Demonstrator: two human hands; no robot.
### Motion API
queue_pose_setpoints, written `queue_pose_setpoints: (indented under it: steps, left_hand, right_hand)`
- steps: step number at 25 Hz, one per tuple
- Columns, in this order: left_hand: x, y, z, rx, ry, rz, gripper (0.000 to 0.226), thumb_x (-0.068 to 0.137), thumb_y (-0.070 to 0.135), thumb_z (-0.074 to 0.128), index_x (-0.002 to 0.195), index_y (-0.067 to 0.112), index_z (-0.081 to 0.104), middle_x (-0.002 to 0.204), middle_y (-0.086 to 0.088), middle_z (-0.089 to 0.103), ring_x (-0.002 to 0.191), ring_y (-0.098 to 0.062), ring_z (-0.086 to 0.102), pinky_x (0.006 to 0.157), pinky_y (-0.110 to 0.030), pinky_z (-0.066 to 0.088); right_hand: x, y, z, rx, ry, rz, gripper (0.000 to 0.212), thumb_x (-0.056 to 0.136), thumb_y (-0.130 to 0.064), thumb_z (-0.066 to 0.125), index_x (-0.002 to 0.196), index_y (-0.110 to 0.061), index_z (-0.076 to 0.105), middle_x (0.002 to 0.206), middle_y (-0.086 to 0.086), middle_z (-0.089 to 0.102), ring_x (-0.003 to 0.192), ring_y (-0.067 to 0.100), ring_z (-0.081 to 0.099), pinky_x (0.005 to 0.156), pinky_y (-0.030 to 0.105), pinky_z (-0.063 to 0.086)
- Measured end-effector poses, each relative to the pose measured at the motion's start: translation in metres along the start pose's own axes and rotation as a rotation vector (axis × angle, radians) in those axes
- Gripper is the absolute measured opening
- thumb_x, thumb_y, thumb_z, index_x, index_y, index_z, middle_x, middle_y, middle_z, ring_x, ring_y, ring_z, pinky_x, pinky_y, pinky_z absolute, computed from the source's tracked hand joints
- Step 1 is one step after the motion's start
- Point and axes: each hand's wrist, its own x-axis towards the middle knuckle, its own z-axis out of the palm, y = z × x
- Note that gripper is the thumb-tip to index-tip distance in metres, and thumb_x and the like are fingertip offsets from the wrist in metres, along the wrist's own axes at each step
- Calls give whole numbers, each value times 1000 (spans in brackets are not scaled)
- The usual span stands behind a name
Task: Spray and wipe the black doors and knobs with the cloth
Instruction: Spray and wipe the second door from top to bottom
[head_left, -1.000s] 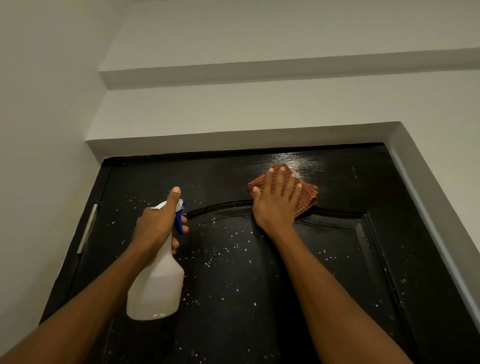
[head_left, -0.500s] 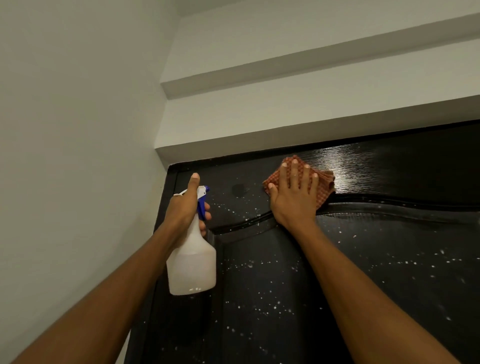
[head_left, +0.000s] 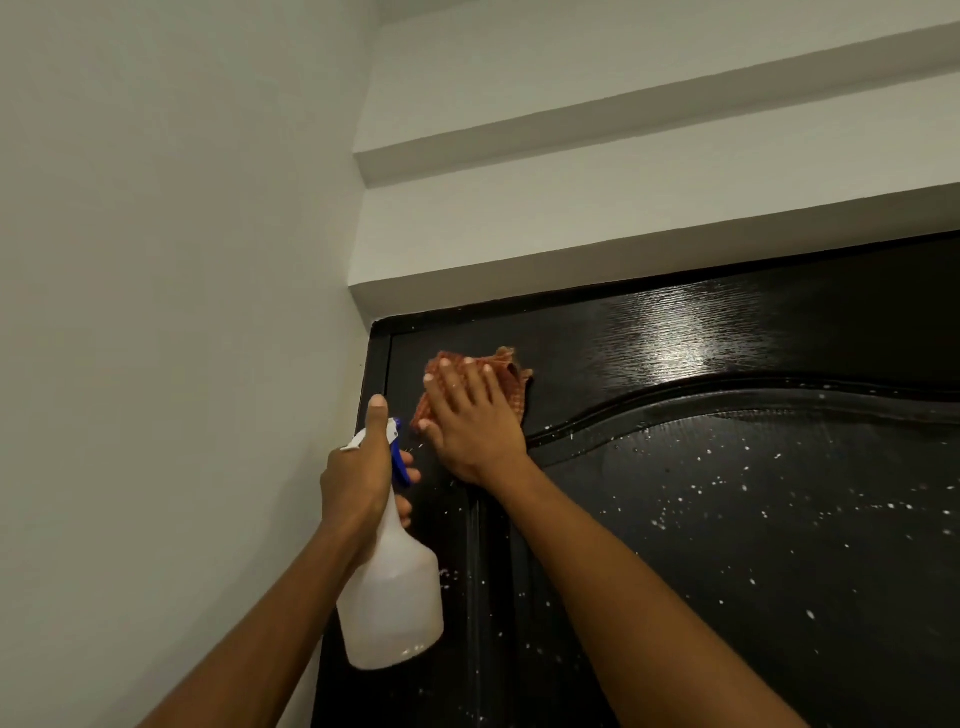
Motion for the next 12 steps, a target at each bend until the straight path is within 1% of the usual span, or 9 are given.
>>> queue_pose_setpoints:
  steps: [2,4,6,7,9,10,12]
  left_hand:
    - [2,1,-6,8,11,-6,76,92,73,36,100,4,67,88,-19,73,55,-27,62,46,-31,50]
    - [1,2,-9,26,-8,0,77,92,72,37,102,3,67,90,-19,73,53,-25,61,43,-29,49]
    - [0,4,-9,34,-38,12,75,93,71,38,107,3,65,94,-20,72,51,-22,60,39,-25,48]
    - [0,5,-9,35,-56,18,73,94,69,38,109,3,64,96,-21,72,51,-21,59,38,-24,48]
    - [0,9,-12,33,-85,31,71,94,68,39,111,3,63,98,-23,71,51,-21,58,36,-23,47]
    - [1,11,-14,29,-95,33,72,94,68,39,111,2,63,98,-23,71,51,-21,58,36,-23,47]
    - [6,13,-19,32,-115,32,75,93,69,39,112,0,63,97,-24,71,49,-21,58,37,-23,47]
  right_hand:
    - [-17,4,2,-46,-80,-171,68,108,-59,14,164,-30,-10,168,2,-22,157,28,-20,125,47,-8]
    - [-32,25,-6,-105,-127,-286,65,107,-62,14,162,-37,-10,168,-4,-20,157,25,-17,126,47,1]
    - [-45,55,-13,-140,-99,-260,66,106,-65,14,162,-40,-10,171,-5,-16,158,24,-15,126,50,2]
    - [-52,72,-18,-144,-56,-195,67,106,-65,14,163,-40,-10,171,-5,-15,158,24,-15,128,51,3]
    - [-63,106,-24,-114,65,31,69,104,-67,9,164,-38,-8,172,-5,-15,159,24,-13,128,51,9]
    - [-65,122,-27,-86,128,182,71,103,-66,6,165,-35,-7,172,-2,-14,159,26,-10,128,50,8]
    - [-61,142,-33,-15,223,492,72,104,-62,6,166,-26,-3,173,8,-10,159,34,-7,128,53,-2]
